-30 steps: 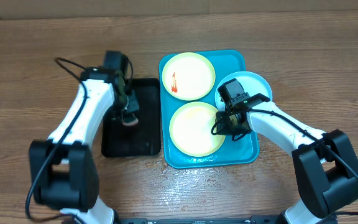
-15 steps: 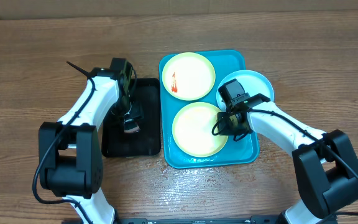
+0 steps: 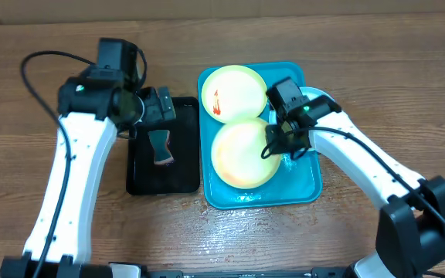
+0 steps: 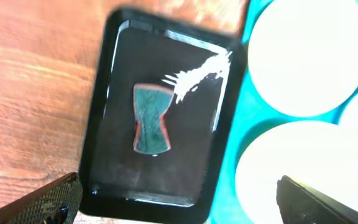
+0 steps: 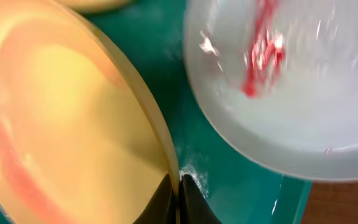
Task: Clean dirty plates on tray and stack at the side
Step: 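Lift the lower yellow plate with the right gripper and place it right of tray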
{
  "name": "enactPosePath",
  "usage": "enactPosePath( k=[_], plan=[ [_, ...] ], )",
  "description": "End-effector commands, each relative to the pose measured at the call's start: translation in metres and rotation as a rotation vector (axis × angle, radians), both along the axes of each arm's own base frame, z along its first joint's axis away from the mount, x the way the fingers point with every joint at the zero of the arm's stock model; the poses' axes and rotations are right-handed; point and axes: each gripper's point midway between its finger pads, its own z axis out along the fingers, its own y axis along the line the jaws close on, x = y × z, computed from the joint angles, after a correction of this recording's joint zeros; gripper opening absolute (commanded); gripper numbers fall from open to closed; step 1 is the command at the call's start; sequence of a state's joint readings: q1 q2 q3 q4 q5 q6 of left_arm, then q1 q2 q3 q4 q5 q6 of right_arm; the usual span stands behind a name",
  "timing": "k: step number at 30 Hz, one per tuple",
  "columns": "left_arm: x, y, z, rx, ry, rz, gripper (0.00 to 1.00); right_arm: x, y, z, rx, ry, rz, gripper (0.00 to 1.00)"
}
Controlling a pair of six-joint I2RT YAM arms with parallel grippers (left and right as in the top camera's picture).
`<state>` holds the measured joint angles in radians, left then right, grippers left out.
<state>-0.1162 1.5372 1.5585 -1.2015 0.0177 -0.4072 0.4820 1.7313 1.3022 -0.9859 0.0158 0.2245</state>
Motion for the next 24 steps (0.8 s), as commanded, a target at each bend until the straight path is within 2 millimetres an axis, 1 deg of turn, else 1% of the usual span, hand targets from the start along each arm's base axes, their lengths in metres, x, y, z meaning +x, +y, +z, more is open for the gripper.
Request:
enactPosePath(
  k=[1, 3, 4, 6, 9, 11, 14, 17, 18, 21, 24],
  plan=[
    [-0.003, 0.001, 0.033, 0.001, -0.099, -0.023, 1.00, 0.021, 0.032, 0.058, 0.046, -0.177, 0.166, 0.04],
    [-0.007, 0.001, 0.048, -0.005, -0.145, -0.023, 1.00, 0.029, 0.053, 0.076, 0.076, -0.252, 0.225, 0.04],
    [-0.009, 0.001, 0.055, -0.009, -0.164, -0.023, 1.00, 0.031, 0.061, 0.081, 0.090, -0.280, 0.235, 0.04],
    [-0.013, 0.001, 0.068, -0.013, -0.203, -0.023, 1.00, 0.035, 0.084, 0.092, 0.131, -0.348, 0.272, 0.04],
    [-0.019, 0.002, 0.083, -0.017, -0.251, -0.023, 1.00, 0.037, 0.114, 0.098, 0.167, -0.418, 0.316, 0.04],
    [-0.023, 0.003, 0.089, -0.014, -0.271, -0.021, 0.99, 0.039, 0.128, 0.097, 0.151, -0.460, 0.330, 0.04],
    [-0.029, 0.007, 0.092, 0.000, -0.276, -0.012, 1.00, 0.047, 0.140, 0.086, 0.096, -0.508, 0.310, 0.04],
    [-0.033, 0.010, 0.088, 0.016, -0.248, -0.005, 1.00, 0.051, 0.147, 0.073, 0.054, -0.529, 0.263, 0.04],
    [-0.036, 0.012, 0.084, 0.027, -0.225, -0.002, 1.00, 0.053, 0.147, 0.073, 0.020, -0.558, 0.234, 0.04],
    [-0.043, 0.016, 0.076, 0.048, -0.178, 0.005, 1.00, 0.053, 0.147, 0.088, -0.067, -0.658, 0.206, 0.04],
    [-0.042, 0.018, 0.073, 0.063, -0.166, 0.011, 1.00, 0.047, 0.149, 0.100, -0.149, -0.739, 0.188, 0.04]
  ],
)
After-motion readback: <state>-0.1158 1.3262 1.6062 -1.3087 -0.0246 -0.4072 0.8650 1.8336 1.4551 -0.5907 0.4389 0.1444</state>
